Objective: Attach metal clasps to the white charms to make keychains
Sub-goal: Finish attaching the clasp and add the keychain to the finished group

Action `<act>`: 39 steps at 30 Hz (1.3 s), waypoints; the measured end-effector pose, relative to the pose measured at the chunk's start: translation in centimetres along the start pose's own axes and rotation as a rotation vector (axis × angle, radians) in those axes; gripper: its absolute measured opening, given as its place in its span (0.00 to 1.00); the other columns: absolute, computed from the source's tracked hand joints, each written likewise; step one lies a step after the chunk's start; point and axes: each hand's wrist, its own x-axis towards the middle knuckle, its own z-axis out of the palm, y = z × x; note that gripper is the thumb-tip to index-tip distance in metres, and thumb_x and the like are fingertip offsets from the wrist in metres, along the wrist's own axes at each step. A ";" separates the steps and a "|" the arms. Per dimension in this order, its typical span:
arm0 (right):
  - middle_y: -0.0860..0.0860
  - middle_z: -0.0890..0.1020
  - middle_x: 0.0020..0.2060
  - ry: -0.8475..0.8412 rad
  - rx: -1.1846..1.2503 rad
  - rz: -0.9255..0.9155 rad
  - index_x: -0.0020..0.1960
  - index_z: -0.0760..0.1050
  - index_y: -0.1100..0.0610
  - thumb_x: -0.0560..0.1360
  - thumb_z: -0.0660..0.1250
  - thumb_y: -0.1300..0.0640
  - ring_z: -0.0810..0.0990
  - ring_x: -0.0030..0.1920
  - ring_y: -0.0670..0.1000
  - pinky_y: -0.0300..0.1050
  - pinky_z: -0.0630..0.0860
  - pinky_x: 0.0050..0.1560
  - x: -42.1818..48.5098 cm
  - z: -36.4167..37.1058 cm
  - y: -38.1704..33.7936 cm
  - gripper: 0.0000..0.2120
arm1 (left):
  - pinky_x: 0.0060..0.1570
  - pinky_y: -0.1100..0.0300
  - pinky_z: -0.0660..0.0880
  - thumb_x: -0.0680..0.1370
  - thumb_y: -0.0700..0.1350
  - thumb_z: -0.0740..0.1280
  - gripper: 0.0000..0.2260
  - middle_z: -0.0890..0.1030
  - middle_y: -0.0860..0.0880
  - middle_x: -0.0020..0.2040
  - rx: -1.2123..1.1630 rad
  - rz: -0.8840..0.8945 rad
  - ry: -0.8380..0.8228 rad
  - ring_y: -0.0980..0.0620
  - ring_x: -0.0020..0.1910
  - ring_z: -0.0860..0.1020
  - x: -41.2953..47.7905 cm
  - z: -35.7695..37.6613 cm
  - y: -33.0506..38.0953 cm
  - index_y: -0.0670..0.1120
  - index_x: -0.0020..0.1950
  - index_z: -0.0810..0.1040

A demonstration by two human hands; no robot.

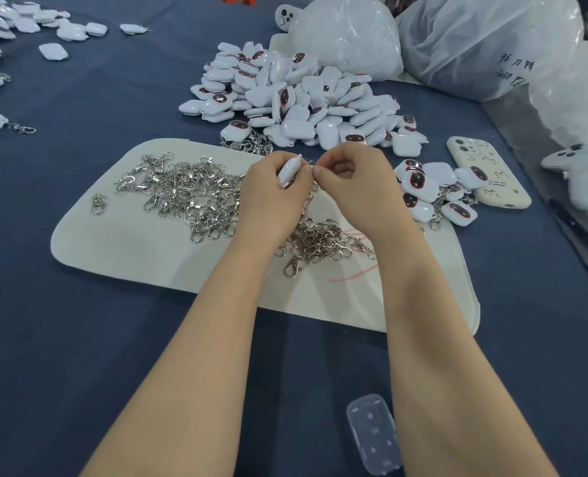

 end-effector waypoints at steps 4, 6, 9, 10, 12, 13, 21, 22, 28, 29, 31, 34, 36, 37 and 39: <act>0.44 0.78 0.34 0.003 0.014 0.003 0.45 0.76 0.56 0.73 0.68 0.61 0.74 0.34 0.41 0.33 0.73 0.41 0.0 0.1 -0.1 0.02 | 0.25 0.74 0.62 0.76 0.40 0.66 0.03 0.73 0.55 0.29 -0.009 -0.007 0.005 0.64 0.23 0.71 0.0 0.0 0.0 0.43 0.42 0.77; 0.45 0.78 0.34 -0.008 0.008 0.004 0.43 0.76 0.56 0.73 0.68 0.61 0.74 0.35 0.42 0.36 0.74 0.42 -0.1 0.1 0.0 0.02 | 0.26 0.72 0.64 0.76 0.41 0.66 0.03 0.74 0.54 0.31 0.002 -0.014 0.001 0.64 0.24 0.70 0.1 -0.1 -0.1 0.44 0.43 0.77; 0.47 0.79 0.35 -0.010 0.033 0.018 0.43 0.76 0.56 0.73 0.68 0.61 0.75 0.35 0.44 0.38 0.74 0.43 -0.1 0.0 0.0 0.02 | 0.27 0.70 0.64 0.76 0.41 0.66 0.03 0.74 0.55 0.30 0.002 -0.020 -0.007 0.63 0.24 0.69 0.2 -0.1 -0.2 0.44 0.43 0.77; 0.46 0.78 0.35 -0.006 0.046 0.023 0.43 0.76 0.56 0.73 0.68 0.62 0.74 0.35 0.43 0.37 0.74 0.42 -0.1 0.1 0.0 0.02 | 0.26 0.71 0.64 0.76 0.41 0.66 0.03 0.74 0.55 0.29 -0.002 -0.021 -0.009 0.63 0.24 0.69 0.1 -0.1 -0.2 0.44 0.43 0.77; 0.46 0.78 0.35 -0.004 0.056 0.029 0.44 0.75 0.56 0.73 0.68 0.62 0.74 0.35 0.43 0.37 0.74 0.42 -0.1 0.1 0.0 0.03 | 0.25 0.71 0.63 0.76 0.41 0.66 0.04 0.73 0.56 0.28 -0.008 -0.024 -0.012 0.63 0.23 0.69 0.0 -0.1 -0.2 0.45 0.42 0.77; 0.46 0.78 0.34 -0.009 0.056 0.029 0.44 0.75 0.56 0.73 0.68 0.62 0.74 0.35 0.44 0.37 0.74 0.42 -0.1 0.1 0.0 0.03 | 0.25 0.71 0.63 0.76 0.41 0.66 0.04 0.73 0.56 0.28 -0.009 -0.027 -0.014 0.63 0.23 0.69 0.1 -0.1 -0.2 0.45 0.41 0.77; 0.48 0.77 0.36 0.006 0.058 0.026 0.45 0.75 0.57 0.73 0.68 0.62 0.74 0.37 0.46 0.38 0.74 0.42 -0.1 0.2 0.0 0.02 | 0.27 0.70 0.65 0.77 0.41 0.65 0.04 0.75 0.54 0.29 -0.009 -0.030 -0.029 0.63 0.24 0.70 0.1 -0.1 -0.3 0.46 0.42 0.77; 0.48 0.78 0.36 0.004 0.058 0.025 0.45 0.75 0.57 0.73 0.68 0.62 0.74 0.37 0.46 0.38 0.74 0.41 -0.1 0.2 0.0 0.02 | 0.27 0.70 0.65 0.77 0.41 0.65 0.04 0.75 0.55 0.29 -0.009 -0.027 -0.027 0.63 0.24 0.70 0.0 -0.1 -0.3 0.45 0.42 0.77; 0.48 0.78 0.36 -0.001 0.071 0.029 0.45 0.76 0.57 0.73 0.68 0.63 0.74 0.36 0.45 0.38 0.74 0.42 -0.1 0.3 0.1 0.03 | 0.28 0.69 0.67 0.77 0.41 0.65 0.05 0.75 0.55 0.29 -0.014 -0.023 -0.029 0.63 0.25 0.71 0.0 -0.2 -0.3 0.46 0.41 0.76; 0.48 0.78 0.36 -0.003 0.073 0.030 0.45 0.76 0.57 0.73 0.68 0.63 0.74 0.37 0.45 0.39 0.75 0.43 -0.1 0.3 0.1 0.02 | 0.28 0.69 0.67 0.77 0.42 0.65 0.05 0.75 0.55 0.29 -0.010 -0.024 -0.027 0.63 0.25 0.71 0.0 -0.2 -0.3 0.47 0.40 0.76; 0.48 0.78 0.36 -0.011 0.073 0.033 0.45 0.76 0.57 0.74 0.68 0.62 0.75 0.37 0.46 0.39 0.75 0.43 -0.1 0.3 0.2 0.02 | 0.30 0.66 0.69 0.77 0.41 0.65 0.06 0.76 0.54 0.29 -0.014 -0.031 -0.026 0.60 0.27 0.72 0.0 -0.2 -0.3 0.48 0.39 0.75; 0.47 0.77 0.34 -0.030 0.063 0.034 0.45 0.76 0.57 0.74 0.67 0.61 0.75 0.37 0.46 0.38 0.74 0.42 -0.1 0.3 0.2 0.01 | 0.33 0.61 0.71 0.77 0.41 0.65 0.06 0.77 0.53 0.31 -0.015 -0.033 -0.032 0.55 0.31 0.75 0.0 -0.2 -0.2 0.48 0.40 0.76; 0.48 0.77 0.35 -0.057 0.076 0.038 0.45 0.75 0.58 0.74 0.67 0.62 0.74 0.37 0.47 0.41 0.75 0.43 -0.1 0.2 0.3 0.01 | 0.34 0.60 0.72 0.77 0.42 0.65 0.06 0.78 0.52 0.31 -0.008 -0.033 -0.039 0.54 0.31 0.75 -0.1 -0.2 -0.2 0.48 0.41 0.76; 0.49 0.76 0.36 -0.072 0.094 0.036 0.45 0.74 0.58 0.74 0.66 0.63 0.74 0.38 0.47 0.44 0.76 0.44 -0.2 0.1 0.3 0.02 | 0.35 0.59 0.73 0.77 0.41 0.65 0.06 0.78 0.51 0.32 -0.009 -0.036 -0.044 0.53 0.32 0.76 -0.1 -0.1 -0.1 0.48 0.40 0.76; 0.50 0.76 0.37 -0.094 0.134 0.019 0.45 0.72 0.58 0.74 0.65 0.65 0.73 0.39 0.47 0.46 0.75 0.45 -0.3 0.0 0.3 0.03 | 0.40 0.52 0.77 0.77 0.40 0.65 0.08 0.78 0.48 0.34 -0.035 -0.044 -0.061 0.46 0.36 0.78 -0.1 -0.2 0.0 0.49 0.39 0.76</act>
